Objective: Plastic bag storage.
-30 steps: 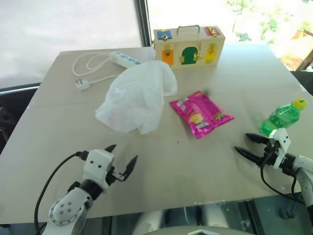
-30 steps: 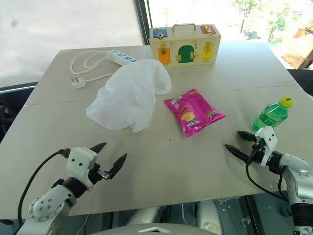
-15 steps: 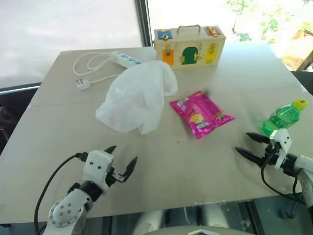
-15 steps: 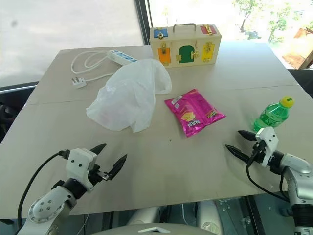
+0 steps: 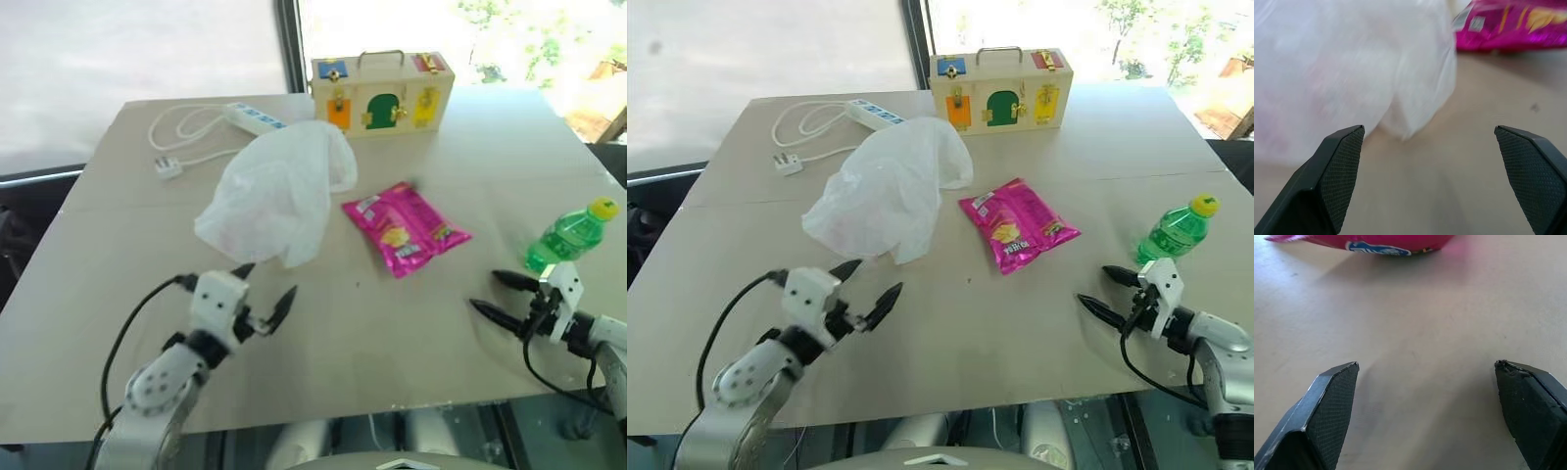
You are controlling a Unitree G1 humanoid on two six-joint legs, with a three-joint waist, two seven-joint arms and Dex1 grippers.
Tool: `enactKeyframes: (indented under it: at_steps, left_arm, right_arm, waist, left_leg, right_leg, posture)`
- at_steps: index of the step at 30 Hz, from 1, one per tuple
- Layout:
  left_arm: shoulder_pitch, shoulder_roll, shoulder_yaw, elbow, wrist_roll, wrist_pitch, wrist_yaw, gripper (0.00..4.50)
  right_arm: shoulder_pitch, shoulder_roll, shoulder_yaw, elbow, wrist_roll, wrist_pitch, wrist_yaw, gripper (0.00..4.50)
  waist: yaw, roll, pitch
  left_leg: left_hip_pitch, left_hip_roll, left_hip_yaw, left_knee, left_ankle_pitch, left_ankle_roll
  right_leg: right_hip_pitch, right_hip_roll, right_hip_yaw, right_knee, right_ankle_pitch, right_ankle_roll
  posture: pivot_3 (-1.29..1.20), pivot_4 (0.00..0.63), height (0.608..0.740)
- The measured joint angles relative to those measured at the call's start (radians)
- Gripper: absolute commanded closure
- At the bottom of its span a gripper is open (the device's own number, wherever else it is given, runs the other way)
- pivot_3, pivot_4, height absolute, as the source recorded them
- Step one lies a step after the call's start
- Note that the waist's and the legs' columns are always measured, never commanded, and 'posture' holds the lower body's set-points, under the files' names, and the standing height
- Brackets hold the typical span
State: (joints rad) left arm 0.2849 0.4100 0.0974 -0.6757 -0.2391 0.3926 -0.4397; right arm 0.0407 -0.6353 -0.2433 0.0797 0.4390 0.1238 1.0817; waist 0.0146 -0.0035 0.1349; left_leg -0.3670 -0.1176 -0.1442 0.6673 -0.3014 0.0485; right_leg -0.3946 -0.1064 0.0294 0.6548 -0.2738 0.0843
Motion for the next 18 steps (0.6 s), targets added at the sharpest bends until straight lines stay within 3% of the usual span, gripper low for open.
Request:
enactKeyframes:
  at_steps: [5,13,18]
  left_arm:
    - [-0.276,-0.079,-0.09,0.033,-0.001,0.106,0.061,0.06]
    - [-0.468,-0.141,-0.14,0.218,0.025,0.115,0.099,0.06]
    - [-0.525,-0.173,-0.145,0.321,0.069,0.078,0.142,0.06]
  right_arm:
    - [0.057,-0.07,-0.055,-0.249,0.166,0.163,0.013,0.0]
    - [0.036,-0.066,-0.129,-0.509,0.358,0.287,-0.109,0.0]
    - [0.034,-0.066,-0.129,-0.576,0.371,0.308,-0.163,0.0]
  waist:
    - [0.0,0.002,0.002]
    - [0.005,-0.002,0.004]
    - [0.006,-0.004,0.005]
  left_leg:
    - [-0.001,0.0,-0.001,0.001,0.0,0.0]
    - [-0.001,0.0,-0.001,0.001,0.0,0.0]
    - [-0.002,0.0,-0.001,0.002,0.0,0.0]
  right_leg:
    - [0.0,0.001,-0.001,0.001,0.0,0.0]
    - [0.0,0.001,-0.002,0.0,0.0,0.0]
    - [0.0,0.001,-0.002,-0.001,0.0,0.0]
  posture:
    - [0.0,0.15,0.74]
    - [0.0,0.15,0.74]
    - [0.0,0.15,0.74]
